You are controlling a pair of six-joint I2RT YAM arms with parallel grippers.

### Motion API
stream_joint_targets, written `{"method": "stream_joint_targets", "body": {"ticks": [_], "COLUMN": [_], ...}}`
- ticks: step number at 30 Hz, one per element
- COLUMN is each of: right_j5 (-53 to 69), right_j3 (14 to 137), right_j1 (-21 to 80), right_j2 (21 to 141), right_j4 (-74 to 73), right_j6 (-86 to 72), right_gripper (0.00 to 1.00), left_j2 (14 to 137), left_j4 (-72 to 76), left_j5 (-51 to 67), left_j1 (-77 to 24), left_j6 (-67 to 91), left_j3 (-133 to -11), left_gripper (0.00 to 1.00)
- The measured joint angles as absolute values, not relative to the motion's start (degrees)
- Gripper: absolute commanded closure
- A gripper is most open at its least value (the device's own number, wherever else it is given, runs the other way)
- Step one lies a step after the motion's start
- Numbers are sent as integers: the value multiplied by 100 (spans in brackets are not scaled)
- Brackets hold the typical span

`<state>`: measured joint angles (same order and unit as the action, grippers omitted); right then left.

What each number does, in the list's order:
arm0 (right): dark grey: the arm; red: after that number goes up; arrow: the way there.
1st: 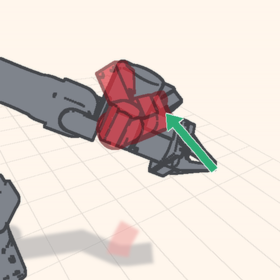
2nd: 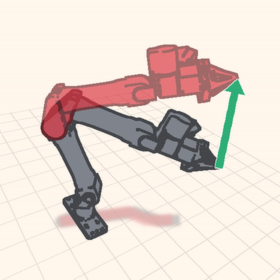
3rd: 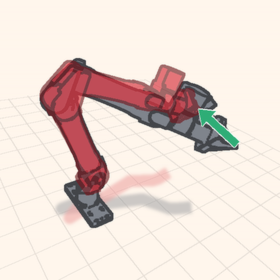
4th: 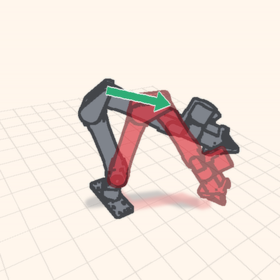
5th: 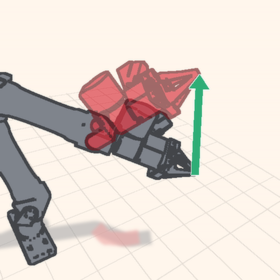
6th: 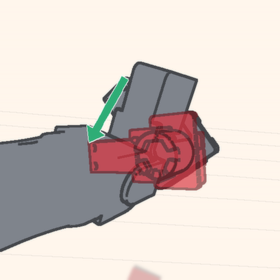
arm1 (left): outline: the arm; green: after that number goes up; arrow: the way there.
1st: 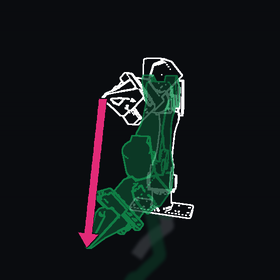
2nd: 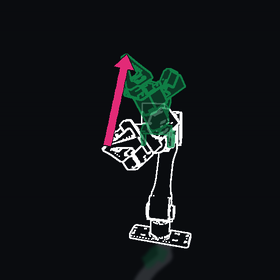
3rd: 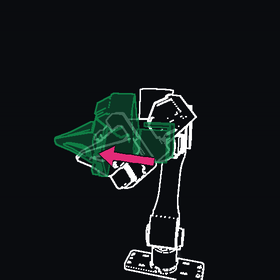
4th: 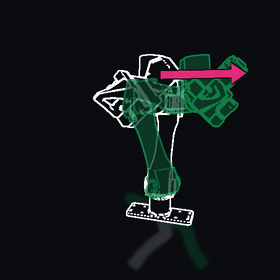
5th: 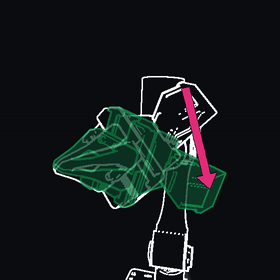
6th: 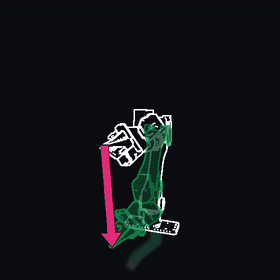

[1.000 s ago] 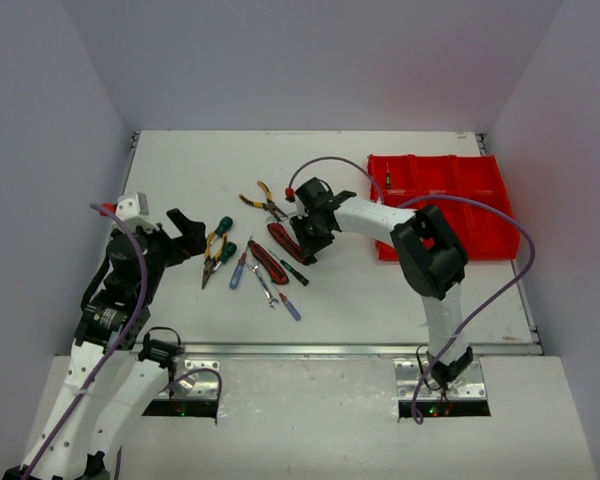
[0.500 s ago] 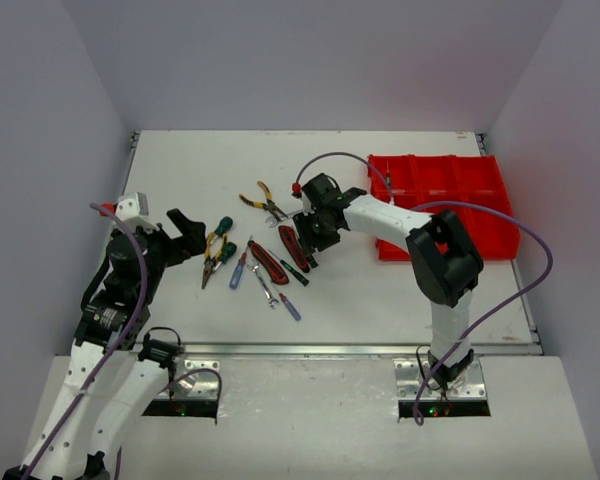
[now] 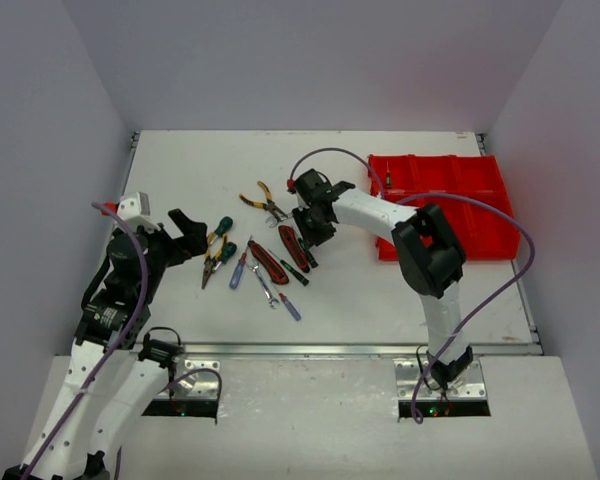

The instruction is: Sort the tools into containers

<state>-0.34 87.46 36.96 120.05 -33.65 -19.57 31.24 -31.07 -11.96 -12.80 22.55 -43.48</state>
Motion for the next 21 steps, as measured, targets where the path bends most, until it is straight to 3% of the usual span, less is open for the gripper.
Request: {"method": "stream_joint_targets", "body": {"ticks": [11, 15, 17, 21], "right_j5": [-46, -112, -159, -259], "right_j3": [8961, 8971, 8971, 8950], "right_j1": [3730, 3732, 3732, 3733], "right_j2": [12451, 12471, 12473, 12453], "right_j4": [-3434, -3434, -3435, -3426], "right_j6": [-1962, -1951, -1954, -1977], "right_gripper": [70, 80, 98, 100], "left_j2": [3124, 3124, 3124, 3124], "left_j4": [-3107, -3107, -3107, -3107], "left_j5": [-1134, -1133, -1133, -1135], "left_j1": [-1280, -1280, -1280, -1282], "left_j6": [2252, 2252, 2252, 2252], "left_j3": [-4348, -4348, -4348, -4348], "left_gripper": [0, 0, 0, 0]}}
